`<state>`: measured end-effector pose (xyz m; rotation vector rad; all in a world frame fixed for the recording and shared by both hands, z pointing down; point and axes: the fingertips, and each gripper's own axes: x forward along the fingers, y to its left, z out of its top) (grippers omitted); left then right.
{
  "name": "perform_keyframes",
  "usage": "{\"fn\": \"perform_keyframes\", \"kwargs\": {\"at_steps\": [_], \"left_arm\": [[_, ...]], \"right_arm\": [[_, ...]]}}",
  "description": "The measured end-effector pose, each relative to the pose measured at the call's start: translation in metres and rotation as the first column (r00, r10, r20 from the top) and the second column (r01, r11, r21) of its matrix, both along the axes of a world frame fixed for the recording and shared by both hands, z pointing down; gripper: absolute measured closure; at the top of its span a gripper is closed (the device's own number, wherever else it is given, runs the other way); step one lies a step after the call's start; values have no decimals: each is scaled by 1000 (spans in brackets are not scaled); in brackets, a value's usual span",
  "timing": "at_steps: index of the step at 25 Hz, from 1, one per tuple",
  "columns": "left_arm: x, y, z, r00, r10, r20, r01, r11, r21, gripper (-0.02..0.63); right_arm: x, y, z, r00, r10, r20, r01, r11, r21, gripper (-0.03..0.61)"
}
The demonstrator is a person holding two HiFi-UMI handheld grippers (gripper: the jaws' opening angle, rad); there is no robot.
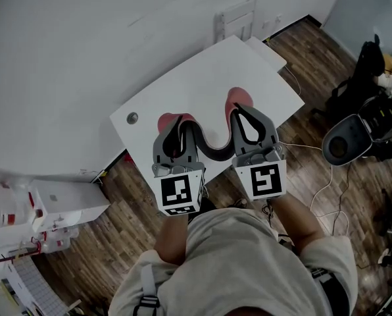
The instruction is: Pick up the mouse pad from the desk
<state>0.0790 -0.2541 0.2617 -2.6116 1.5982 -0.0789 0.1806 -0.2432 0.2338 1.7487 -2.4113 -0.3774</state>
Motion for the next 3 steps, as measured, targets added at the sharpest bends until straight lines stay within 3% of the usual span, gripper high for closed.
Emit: {"fn": "perform_keyframes", "kwargs": {"at_steps": [3], "left_arm": [[5,1,0,1000,2,-10,-2,1000,-3,584]], "right_arm": [[8,1,-2,1000,8,7,-8,1000,6,528]]}}
